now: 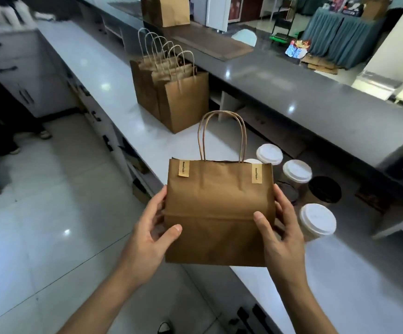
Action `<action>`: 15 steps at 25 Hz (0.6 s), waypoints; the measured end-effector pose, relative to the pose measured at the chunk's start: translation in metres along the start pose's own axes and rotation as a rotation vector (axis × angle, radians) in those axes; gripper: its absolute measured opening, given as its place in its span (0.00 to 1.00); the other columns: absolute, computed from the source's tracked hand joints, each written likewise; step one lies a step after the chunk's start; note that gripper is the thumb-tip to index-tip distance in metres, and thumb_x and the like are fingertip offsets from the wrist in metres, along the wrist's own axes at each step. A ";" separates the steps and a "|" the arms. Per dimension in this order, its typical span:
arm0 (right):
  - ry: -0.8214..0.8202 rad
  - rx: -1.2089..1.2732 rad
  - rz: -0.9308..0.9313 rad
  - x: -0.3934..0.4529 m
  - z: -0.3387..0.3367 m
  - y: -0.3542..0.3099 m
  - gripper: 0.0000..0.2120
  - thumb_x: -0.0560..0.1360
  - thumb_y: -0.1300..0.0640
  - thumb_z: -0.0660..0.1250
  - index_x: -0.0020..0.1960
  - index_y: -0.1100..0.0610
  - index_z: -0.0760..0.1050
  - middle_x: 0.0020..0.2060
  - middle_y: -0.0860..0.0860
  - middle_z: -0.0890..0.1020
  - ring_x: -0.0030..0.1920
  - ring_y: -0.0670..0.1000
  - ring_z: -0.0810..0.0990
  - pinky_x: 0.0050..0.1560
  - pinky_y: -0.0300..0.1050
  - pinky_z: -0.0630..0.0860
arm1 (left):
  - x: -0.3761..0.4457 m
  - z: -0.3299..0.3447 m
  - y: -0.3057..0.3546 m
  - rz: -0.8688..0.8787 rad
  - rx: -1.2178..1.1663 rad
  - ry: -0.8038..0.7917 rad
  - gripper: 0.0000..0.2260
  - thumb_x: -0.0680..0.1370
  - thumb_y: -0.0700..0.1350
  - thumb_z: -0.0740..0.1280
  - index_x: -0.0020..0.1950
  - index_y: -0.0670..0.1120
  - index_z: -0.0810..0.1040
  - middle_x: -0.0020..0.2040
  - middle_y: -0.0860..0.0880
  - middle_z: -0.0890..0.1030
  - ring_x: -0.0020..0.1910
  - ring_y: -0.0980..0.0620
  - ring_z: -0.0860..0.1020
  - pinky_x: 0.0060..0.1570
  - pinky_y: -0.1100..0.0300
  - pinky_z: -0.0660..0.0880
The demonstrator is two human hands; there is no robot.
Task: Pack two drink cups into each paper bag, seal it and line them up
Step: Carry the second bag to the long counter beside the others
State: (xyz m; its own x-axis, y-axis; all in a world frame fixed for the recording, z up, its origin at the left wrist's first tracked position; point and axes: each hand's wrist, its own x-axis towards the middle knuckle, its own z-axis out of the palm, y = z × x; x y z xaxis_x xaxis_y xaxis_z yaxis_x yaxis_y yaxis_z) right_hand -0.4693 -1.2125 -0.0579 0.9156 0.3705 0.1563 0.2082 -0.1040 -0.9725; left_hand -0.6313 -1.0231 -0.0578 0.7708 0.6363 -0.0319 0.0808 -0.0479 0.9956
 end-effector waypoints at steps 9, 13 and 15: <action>-0.232 0.016 0.015 -0.003 0.144 -0.017 0.28 0.74 0.45 0.70 0.73 0.32 0.68 0.68 0.42 0.77 0.63 0.43 0.77 0.56 0.42 0.78 | -0.006 -0.130 -0.030 -0.068 0.023 0.223 0.32 0.78 0.44 0.70 0.75 0.68 0.62 0.59 0.77 0.74 0.60 0.72 0.74 0.46 0.77 0.74; -0.305 -0.001 0.026 -0.002 0.187 -0.022 0.30 0.71 0.40 0.70 0.73 0.31 0.67 0.68 0.46 0.77 0.63 0.50 0.79 0.59 0.52 0.81 | -0.005 -0.167 -0.038 -0.086 0.035 0.293 0.32 0.78 0.43 0.71 0.73 0.70 0.63 0.60 0.76 0.73 0.60 0.71 0.74 0.47 0.77 0.73; -0.335 -0.023 0.016 0.005 0.204 -0.022 0.30 0.72 0.40 0.70 0.72 0.30 0.67 0.67 0.45 0.77 0.63 0.48 0.79 0.59 0.51 0.81 | -0.004 -0.178 -0.041 -0.093 0.037 0.320 0.32 0.78 0.45 0.71 0.74 0.70 0.63 0.61 0.76 0.73 0.61 0.72 0.73 0.47 0.77 0.73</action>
State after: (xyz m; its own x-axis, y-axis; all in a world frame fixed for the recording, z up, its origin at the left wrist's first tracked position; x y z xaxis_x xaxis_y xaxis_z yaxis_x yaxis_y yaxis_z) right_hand -0.5398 -1.0206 -0.0707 0.7556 0.6511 0.0718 0.2057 -0.1317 -0.9697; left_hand -0.7500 -0.8868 -0.0830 0.5220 0.8485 -0.0870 0.1683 -0.0025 0.9857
